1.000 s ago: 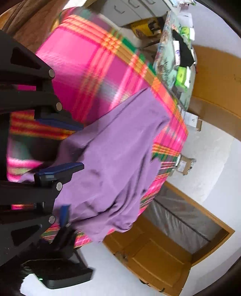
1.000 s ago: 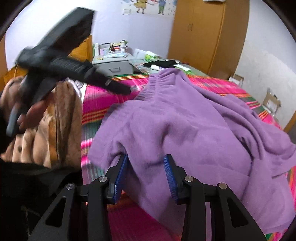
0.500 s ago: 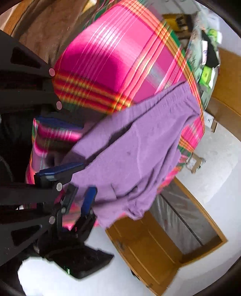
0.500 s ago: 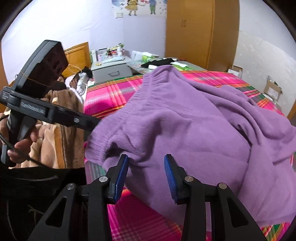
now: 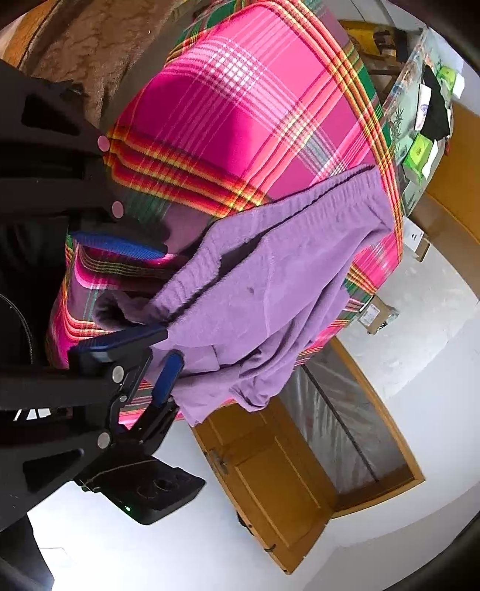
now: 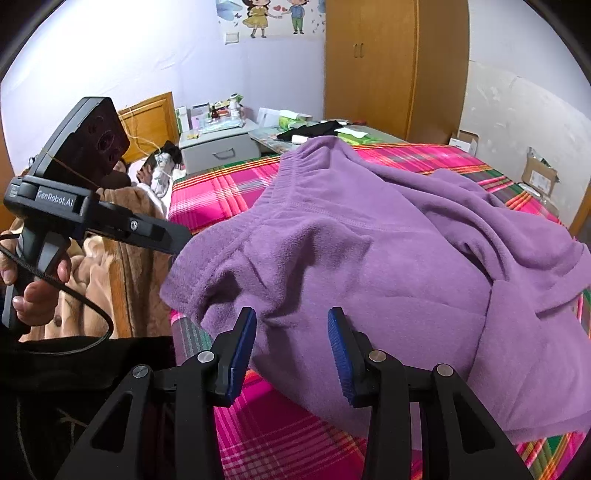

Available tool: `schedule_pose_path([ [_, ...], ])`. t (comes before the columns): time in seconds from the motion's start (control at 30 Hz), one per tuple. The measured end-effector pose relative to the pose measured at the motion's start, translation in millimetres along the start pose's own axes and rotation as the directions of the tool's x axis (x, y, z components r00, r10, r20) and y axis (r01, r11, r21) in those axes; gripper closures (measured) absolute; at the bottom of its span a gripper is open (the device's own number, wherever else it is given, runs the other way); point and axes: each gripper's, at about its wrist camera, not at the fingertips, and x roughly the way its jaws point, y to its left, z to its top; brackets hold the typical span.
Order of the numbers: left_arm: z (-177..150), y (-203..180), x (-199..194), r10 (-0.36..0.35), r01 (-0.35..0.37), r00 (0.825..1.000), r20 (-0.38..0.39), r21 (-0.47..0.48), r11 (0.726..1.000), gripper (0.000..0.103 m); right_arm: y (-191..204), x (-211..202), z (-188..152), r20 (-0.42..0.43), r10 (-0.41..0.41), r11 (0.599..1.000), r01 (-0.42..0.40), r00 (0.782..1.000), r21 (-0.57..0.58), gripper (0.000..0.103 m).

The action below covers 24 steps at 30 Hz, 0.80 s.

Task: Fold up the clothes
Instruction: 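Pull the waistband with the left gripper to spread the garment flat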

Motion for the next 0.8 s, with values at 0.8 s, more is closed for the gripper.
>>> schedule_pose_path([
  [0.8,-16.6,-57.7,46.2,0.226,-0.213,0.974,-0.026,0.243,0.946,0.072,-6.5,-16.4,-5.1,0.024,-0.063,0.997,0.062,0.998,0.037,0.061],
])
